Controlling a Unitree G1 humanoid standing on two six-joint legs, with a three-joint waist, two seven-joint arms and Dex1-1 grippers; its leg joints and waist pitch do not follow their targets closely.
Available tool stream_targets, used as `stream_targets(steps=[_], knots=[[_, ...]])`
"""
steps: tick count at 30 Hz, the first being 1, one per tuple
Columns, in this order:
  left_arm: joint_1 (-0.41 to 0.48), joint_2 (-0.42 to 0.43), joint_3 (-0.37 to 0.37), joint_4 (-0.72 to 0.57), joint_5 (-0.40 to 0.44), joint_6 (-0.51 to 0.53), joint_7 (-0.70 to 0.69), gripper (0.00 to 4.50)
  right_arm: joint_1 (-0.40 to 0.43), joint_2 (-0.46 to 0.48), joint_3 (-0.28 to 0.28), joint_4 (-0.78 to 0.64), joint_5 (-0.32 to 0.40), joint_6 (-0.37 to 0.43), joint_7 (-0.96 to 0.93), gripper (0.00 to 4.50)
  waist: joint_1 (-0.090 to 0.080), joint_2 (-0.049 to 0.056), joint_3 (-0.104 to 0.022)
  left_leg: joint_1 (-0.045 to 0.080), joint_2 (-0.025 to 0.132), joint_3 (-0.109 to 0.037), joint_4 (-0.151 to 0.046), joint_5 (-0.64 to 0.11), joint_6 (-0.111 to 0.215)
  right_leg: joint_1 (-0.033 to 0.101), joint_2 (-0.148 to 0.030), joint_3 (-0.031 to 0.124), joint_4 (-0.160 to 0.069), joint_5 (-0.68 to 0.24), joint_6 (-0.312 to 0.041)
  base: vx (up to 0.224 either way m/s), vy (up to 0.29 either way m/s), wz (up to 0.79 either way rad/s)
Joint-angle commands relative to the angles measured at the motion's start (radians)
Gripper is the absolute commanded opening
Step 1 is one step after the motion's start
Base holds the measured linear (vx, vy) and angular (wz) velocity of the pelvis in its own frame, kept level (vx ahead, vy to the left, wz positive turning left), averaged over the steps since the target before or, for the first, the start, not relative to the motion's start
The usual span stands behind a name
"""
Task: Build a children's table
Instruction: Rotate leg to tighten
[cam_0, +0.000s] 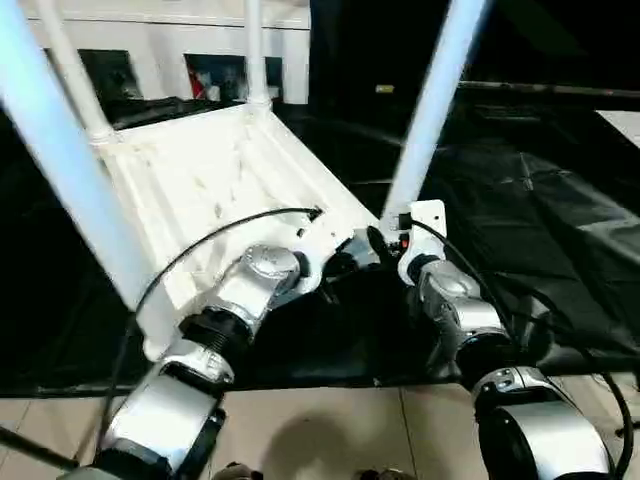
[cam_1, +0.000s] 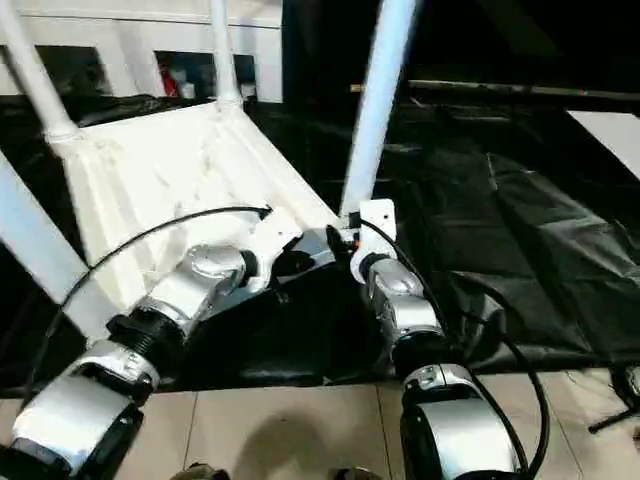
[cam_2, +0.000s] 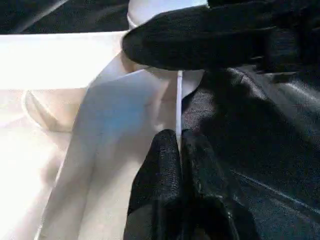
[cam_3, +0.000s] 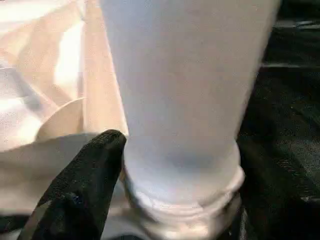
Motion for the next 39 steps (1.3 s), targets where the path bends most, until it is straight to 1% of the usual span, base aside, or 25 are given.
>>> stream_targets(steps=[1,3,4,6,7,8,9,10,11,12,13,14,17,18,19,21,24,26,28,29,31,34,35,36,39], knots=[[0.010,0.019,0.003,0.000,-0.009,-0.034,-0.059,0.00,-0.011,-0.018,0.034,-0.057,-0.001,-0.008,0.086,3.86,0.001,-0.011,-0.078,0.015,0.024,-0.021,-0.079,-0.358,0.019,0.047,-0.043,0.023,-0.085,-0.465,-0.115,0.000,0.000,0.00],[0.022,0.044,-0.003,-0.010,-0.012,-0.058,-0.120,0.00,-0.006,-0.054,0.044,-0.081,-0.003,0.006,0.142,3.93,-0.002,-0.010,-0.076,0.017,0.024,-0.021,-0.077,-0.361,0.022,0.043,-0.045,0.023,-0.089,-0.489,-0.113,0.000,0.000,0.00],[0.037,0.075,-0.006,-0.022,-0.018,-0.067,-0.179,0.00,0.013,-0.101,0.070,-0.126,-0.004,0.025,0.242,3.93,0.000,-0.011,-0.074,0.022,0.026,-0.020,-0.075,-0.365,0.029,0.040,-0.046,0.023,-0.093,-0.511,-0.112,0.000,0.000,0.00],[0.055,0.107,-0.012,-0.043,-0.037,-0.085,-0.263,0.00,0.041,-0.153,0.104,-0.178,-0.005,0.039,0.355,3.93,0.003,-0.012,-0.074,0.025,0.028,-0.019,-0.076,-0.359,0.034,0.039,-0.044,0.026,-0.092,-0.498,-0.117,0.000,0.000,0.00],[0.065,0.130,-0.014,-0.058,-0.050,-0.090,-0.320,0.00,0.064,-0.193,0.132,-0.215,-0.010,0.042,0.437,3.93,0.004,-0.012,-0.073,0.022,0.029,-0.019,-0.077,-0.353,0.035,0.042,-0.044,0.027,-0.090,-0.489,-0.120,0.000,0.000,0.00],[0.069,0.140,-0.016,-0.063,-0.057,-0.093,-0.345,0.00,0.075,-0.212,0.144,-0.232,-0.014,0.041,0.479,3.93,0.008,-0.009,-0.075,0.023,0.033,-0.019,-0.078,-0.348,0.038,0.041,-0.045,0.030,-0.085,-0.462,-0.129,0.000,0.000,0.00],[0.072,0.149,-0.019,-0.068,-0.061,-0.101,-0.368,0.00,0.084,-0.226,0.153,-0.243,-0.017,0.037,0.511,3.93,0.008,-0.010,-0.074,0.023,0.032,-0.018,-0.078,-0.357,0.038,0.041,-0.043,0.029,-0.083,-0.450,-0.140,0.000,0.000,0.00],[0.081,0.175,-0.028,-0.091,-0.074,-0.113,-0.432,0.00,0.113,-0.269,0.184,-0.279,-0.026,0.017,0.591,3.93,0.009,-0.011,-0.075,0.020,0.033,-0.019,-0.079,-0.355,0.036,0.045,-0.045,0.029,-0.080,-0.445,-0.143,0.000,0.000,0.00],[0.082,0.185,-0.029,-0.098,-0.078,-0.119,-0.455,0.00,0.123,-0.286,0.197,-0.289,-0.031,0.010,0.617,3.93,0.010,-0.010,-0.074,0.020,0.033,-0.019,-0.079,-0.354,0.035,0.044,-0.046,0.029,-0.081,-0.445,-0.143,0.000,0.000,0.00],[0.082,0.185,-0.029,-0.098,-0.078,-0.119,-0.455,0.00,0.123,-0.286,0.197,-0.289,-0.031,0.010,0.617,3.93,0.012,-0.009,-0.075,0.024,0.035,-0.017,-0.078,-0.355,0.034,0.040,-0.045,0.031,-0.080,-0.434,-0.150,0.000,0.000,0.00],[0.081,0.191,-0.027,-0.101,-0.084,-0.125,-0.471,0.00,0.129,-0.299,0.205,-0.295,-0.031,0.010,0.643,3.93,0.013,-0.010,-0.075,0.022,0.035,-0.018,-0.079,-0.350,0.030,0.042,-0.044,0.031,-0.077,-0.430,-0.158,0.000,0.000,0.00],[0.078,0.195,-0.020,-0.111,-0.099,-0.128,-0.508,0.00,0.138,-0.314,0.215,-0.305,-0.021,0.027,0.686,3.93,0.015,-0.009,-0.076,0.025,0.035,-0.017,-0.079,-0.350,0.028,0.040,-0.045,0.031,-0.078,-0.428,-0.160,0.000,0.000,0.00],[0.075,0.197,-0.011,-0.128,-0.117,-0.119,-0.558,0.00,0.150,-0.325,0.230,-0.333,-0.007,0.050,0.736,3.93,0.021,-0.011,-0.075,0.025,0.036,-0.014,-0.078,-0.346,0.028,0.043,-0.044,0.033,-0.076,-0.422,-0.167,0.000,0.000,0.00],[0.074,0.195,-0.011,-0.130,-0.120,-0.118,-0.569,0.00,0.149,-0.322,0.232,-0.333,-0.010,0.050,0.732,3.93,0.024,-0.009,-0.076,0.023,0.037,-0.015,-0.079,-0.331,0.029,0.044,-0.045,0.034,-0.072,-0.400,-0.169,0.000,0.000,0.00],[0.074,0.196,-0.012,-0.134,-0.123,-0.118,-0.582,0.00,0.151,-0.323,0.234,-0.342,-0.010,0.055,0.734,3.93,0.023,-0.009,-0.077,0.023,0.038,-0.015,-0.079,-0.323,0.030,0.044,-0.045,0.034,-0.070,-0.386,-0.174,0.000,0.000,0.00],[0.073,0.194,-0.014,-0.138,-0.127,-0.117,-0.594,0.00,0.141,-0.306,0.220,-0.332,-0.002,0.063,0.715,3.93,0.025,-0.007,-0.078,0.026,0.038,-0.013,-0.078,-0.313,0.029,0.042,-0.045,0.035,-0.067,-0.354,-0.191,0.000,0.000,0.00],[0.070,0.192,-0.016,-0.136,-0.129,-0.118,-0.603,0.00,0.131,-0.294,0.213,-0.317,0.002,0.059,0.706,3.93,0.029,-0.006,-0.080,0.025,0.039,-0.012,-0.076,-0.290,0.031,0.044,-0.044,0.036,-0.062,-0.309,-0.205,0.000,0.000,0.00],[0.067,0.189,-0.017,-0.129,-0.127,-0.119,-0.607,0.00,0.125,-0.286,0.207,-0.305,0.008,0.059,0.712,3.67,0.032,-0.006,-0.081,0.024,0.038,-0.010,-0.075,-0.279,0.034,0.046,-0.045,0.036,-0.059,-0.288,-0.212,0.000,0.000,0.00],[0.066,0.186,-0.016,-0.124,-0.124,-0.121,-0.609,0.00,0.124,-0.282,0.204,-0.302,0.012,0.066,0.723,3.67,0.037,-0.007,-0.082,0.022,0.038,-0.009,-0.073,-0.261,0.039,0.049,-0.045,0.036,-0.055,-0.270,-0.213,0.000,0.000,0.00],[0.066,0.185,-0.015,-0.122,-0.121,-0.122,-0.610,0.00,0.124,-0.281,0.202,-0.302,0.012,0.067,0.726,3.54,0.038,-0.009,-0.082,0.020,0.037,-0.009,-0.073,-0.258,0.041,0.050,-0.045,0.036,-0.055,-0.270,-0.213,0.000,0.000,0.00],[0.068,0.185,-0.014,-0.121,-0.118,-0.123,-0.612,0.00,0.125,-0.277,0.199,-0.301,0.017,0.075,0.732,3.31,0.042,-0.009,-0.081,0.022,0.037,-0.009,-0.071,-0.258,0.042,0.047,-0.045,0.037,-0.055,-0.281,-0.209,0.000,0.000,0.00],[0.072,0.187,-0.012,-0.122,-0.114,-0.121,-0.615,0.00,0.125,-0.278,0.200,-0.294,0.014,0.074,0.735,3.12,0.043,-0.009,-0.079,0.022,0.038,-0.010,-0.073,-0.273,0.031,0.047,-0.047,0.037,-0.058,-0.333,-0.193,0.000,0.000,0.00],[0.072,0.188,-0.012,-0.121,-0.113,-0.121,-0.615,0.00,0.126,-0.278,0.201,-0.294,0.014,0.075,0.735,3.12,0.043,-0.008,-0.079,0.022,0.038,-0.010,-0.073,-0.273,0.028,0.047,-0.046,0.037,-0.059,-0.338,-0.191,0.000,0.000,0.00],[0.073,0.189,-0.011,-0.122,-0.112,-0.120,-0.616,0.00,0.127,-0.279,0.201,-0.294,0.015,0.075,0.736,2.96,0.043,-0.008,-0.079,0.023,0.039,-0.010,-0.073,-0.276,0.023,0.046,-0.046,0.037,-0.060,-0.341,-0.188,0.000,0.000,0.00],[0.071,0.189,-0.008,-0.119,-0.108,-0.117,-0.606,0.00,0.130,-0.277,0.198,-0.291,0.017,0.078,0.730,2.77,0.042,-0.008,-0.080,0.023,0.039,-0.011,-0.074,-0.277,0.019,0.046,-0.044,0.037,-0.059,-0.339,-0.185,0.000,0.000,0.00]])
